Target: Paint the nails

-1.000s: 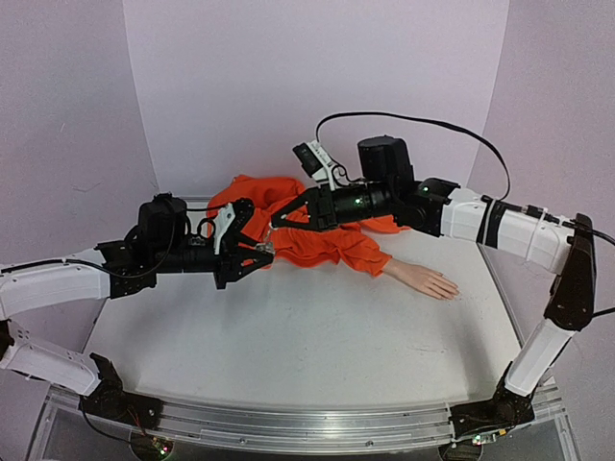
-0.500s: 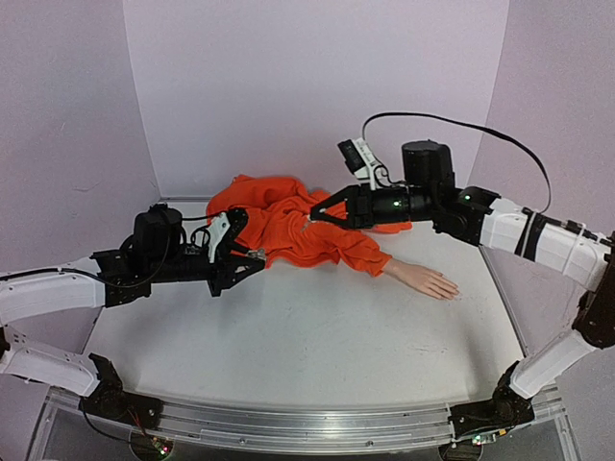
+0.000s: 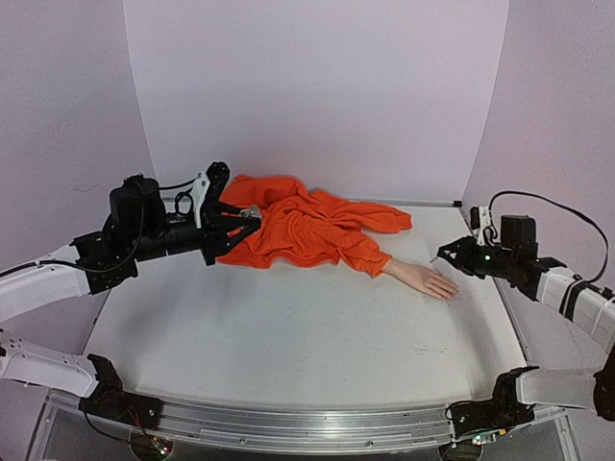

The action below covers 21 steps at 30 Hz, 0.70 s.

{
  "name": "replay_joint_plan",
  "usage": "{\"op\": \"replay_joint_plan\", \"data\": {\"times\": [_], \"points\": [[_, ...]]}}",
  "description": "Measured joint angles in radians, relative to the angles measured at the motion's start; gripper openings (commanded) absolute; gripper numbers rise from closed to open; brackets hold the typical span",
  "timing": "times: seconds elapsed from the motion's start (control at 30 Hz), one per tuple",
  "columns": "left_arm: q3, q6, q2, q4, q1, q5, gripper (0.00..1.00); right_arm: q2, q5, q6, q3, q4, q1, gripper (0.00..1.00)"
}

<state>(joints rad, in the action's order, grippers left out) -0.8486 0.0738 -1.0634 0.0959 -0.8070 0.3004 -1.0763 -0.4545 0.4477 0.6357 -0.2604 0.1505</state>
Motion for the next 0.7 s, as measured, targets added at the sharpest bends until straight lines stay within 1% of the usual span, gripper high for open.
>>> {"op": "replay_joint_plan", "data": {"times": [0.2, 0.37, 0.5, 0.7], "points": [[-0.086, 0.008, -0.048, 0.013, 0.000, 0.001, 0.00, 0.143, 0.076, 0.018, -0.162, 0.006, -0.222, 0.00], [-0.100, 0.058, -0.099, 0.018, 0.000, -0.007, 0.00, 0.153, 0.111, 0.007, -0.241, -0.019, -0.369, 0.00], [-0.094, 0.096, -0.129, 0.032, 0.003, -0.016, 0.00, 0.102, 0.103, -0.019, -0.275, -0.072, -0.418, 0.00], [-0.032, 0.134, -0.118, 0.095, 0.017, -0.037, 0.00, -0.031, 0.072, -0.047, -0.275, -0.181, -0.431, 0.00]]}}
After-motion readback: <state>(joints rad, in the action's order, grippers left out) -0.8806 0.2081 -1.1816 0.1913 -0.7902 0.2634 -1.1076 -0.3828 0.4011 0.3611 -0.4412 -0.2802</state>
